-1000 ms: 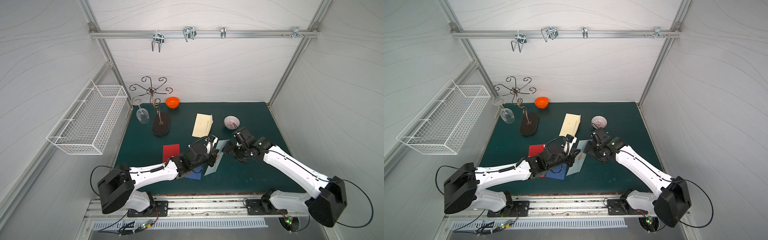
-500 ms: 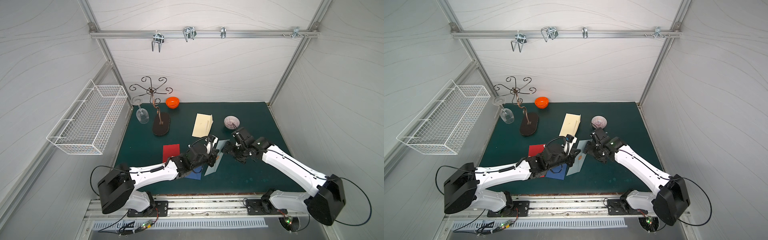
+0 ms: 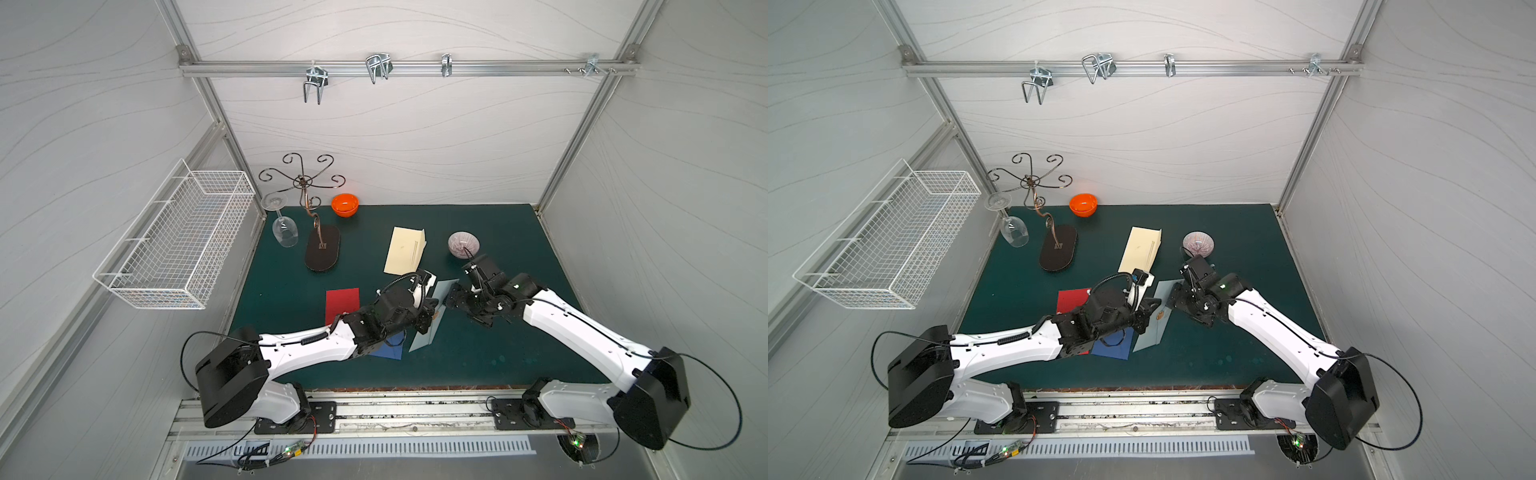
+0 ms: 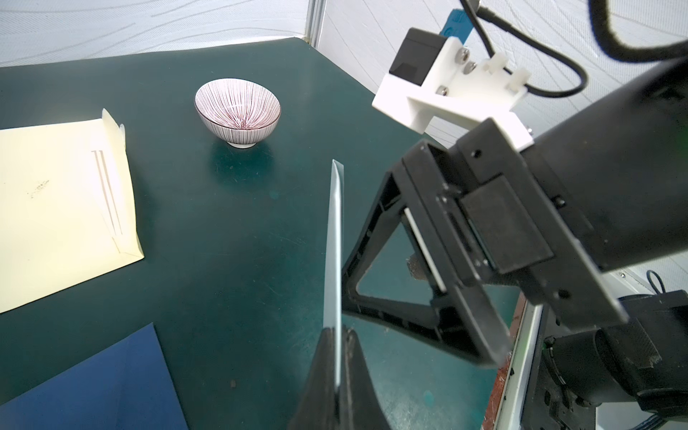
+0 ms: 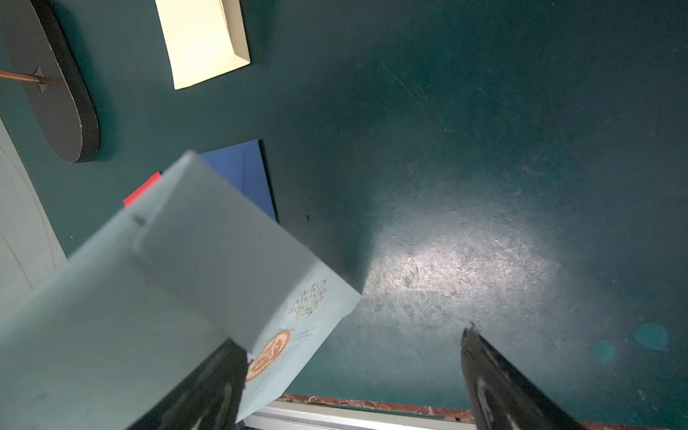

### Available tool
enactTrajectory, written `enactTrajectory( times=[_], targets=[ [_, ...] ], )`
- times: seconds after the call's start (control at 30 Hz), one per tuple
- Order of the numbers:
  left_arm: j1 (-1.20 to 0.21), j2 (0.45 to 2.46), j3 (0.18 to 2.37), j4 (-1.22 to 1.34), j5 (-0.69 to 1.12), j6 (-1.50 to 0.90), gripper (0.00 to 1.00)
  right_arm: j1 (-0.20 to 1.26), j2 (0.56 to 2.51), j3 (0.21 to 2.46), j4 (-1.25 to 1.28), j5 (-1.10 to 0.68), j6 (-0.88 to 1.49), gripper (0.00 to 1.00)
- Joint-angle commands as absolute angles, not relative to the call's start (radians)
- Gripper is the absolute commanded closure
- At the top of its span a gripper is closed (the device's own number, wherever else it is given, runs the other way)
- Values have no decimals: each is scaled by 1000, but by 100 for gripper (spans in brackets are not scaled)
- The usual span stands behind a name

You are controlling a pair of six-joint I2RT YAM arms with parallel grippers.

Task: Open the envelope
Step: Open the envelope flap on the envelope.

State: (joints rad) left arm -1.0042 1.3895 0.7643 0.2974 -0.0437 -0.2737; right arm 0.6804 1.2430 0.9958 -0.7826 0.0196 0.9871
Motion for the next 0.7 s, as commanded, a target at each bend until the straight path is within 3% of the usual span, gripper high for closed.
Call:
enactTrajectory(
  times=[0.0, 0.67],
  targets=[
    [-1009, 1385, 787, 359, -24, -273, 100, 676, 1262, 1008, -853, 64, 983, 10],
    [-1009, 1384, 784, 356, -32, -279, 100, 675, 1273, 1015, -891, 87, 992, 10]
  ],
)
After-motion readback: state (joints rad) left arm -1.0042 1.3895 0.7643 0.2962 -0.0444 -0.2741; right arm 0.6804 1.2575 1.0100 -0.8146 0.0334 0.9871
